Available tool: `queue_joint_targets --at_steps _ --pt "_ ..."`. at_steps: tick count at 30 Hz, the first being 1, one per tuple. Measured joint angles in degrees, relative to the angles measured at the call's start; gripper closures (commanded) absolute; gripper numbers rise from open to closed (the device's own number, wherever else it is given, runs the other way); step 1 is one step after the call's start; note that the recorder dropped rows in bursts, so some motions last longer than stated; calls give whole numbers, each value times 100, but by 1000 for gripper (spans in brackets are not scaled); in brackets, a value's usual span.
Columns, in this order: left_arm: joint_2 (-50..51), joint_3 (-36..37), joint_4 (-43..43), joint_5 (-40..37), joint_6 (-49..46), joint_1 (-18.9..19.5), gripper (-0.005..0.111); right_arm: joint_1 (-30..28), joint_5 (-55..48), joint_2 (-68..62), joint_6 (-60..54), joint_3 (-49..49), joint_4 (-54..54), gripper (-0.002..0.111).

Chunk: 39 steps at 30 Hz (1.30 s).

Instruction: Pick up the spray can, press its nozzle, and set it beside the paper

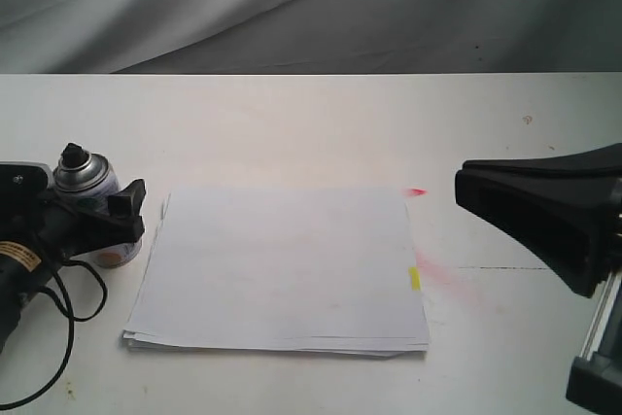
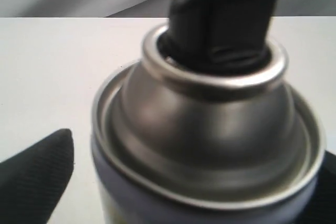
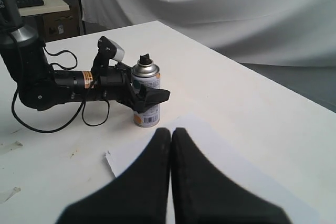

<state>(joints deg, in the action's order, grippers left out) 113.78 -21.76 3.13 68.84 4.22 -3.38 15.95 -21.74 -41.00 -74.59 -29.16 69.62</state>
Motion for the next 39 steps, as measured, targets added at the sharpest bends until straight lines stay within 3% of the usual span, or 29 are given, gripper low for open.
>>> queue_joint_targets --at_steps 8,15,21,29,34,39 --pt "-122 0 -313 19 105 0 7 0 0 0 2 0 0 108" --pt "-1148 11 -1178 -308 1216 0 8 0 -10 0 64 0 0 108" --pt "-2861 16 -1923 -1605 1575 0 8 0 -134 248 245 0 0 108" --pt "-5591 23 -2060 -3767 1898 -167 8 0 -291 1031 735 0 0 108" --pt "-7318 23 -2090 -4564 2180 -420 8 0 -568 1598 1160 0 -56 108" --pt "-8920 23 -2251 -5466 2454 -806 12 0 -811 2207 2313 0 -1000 108"
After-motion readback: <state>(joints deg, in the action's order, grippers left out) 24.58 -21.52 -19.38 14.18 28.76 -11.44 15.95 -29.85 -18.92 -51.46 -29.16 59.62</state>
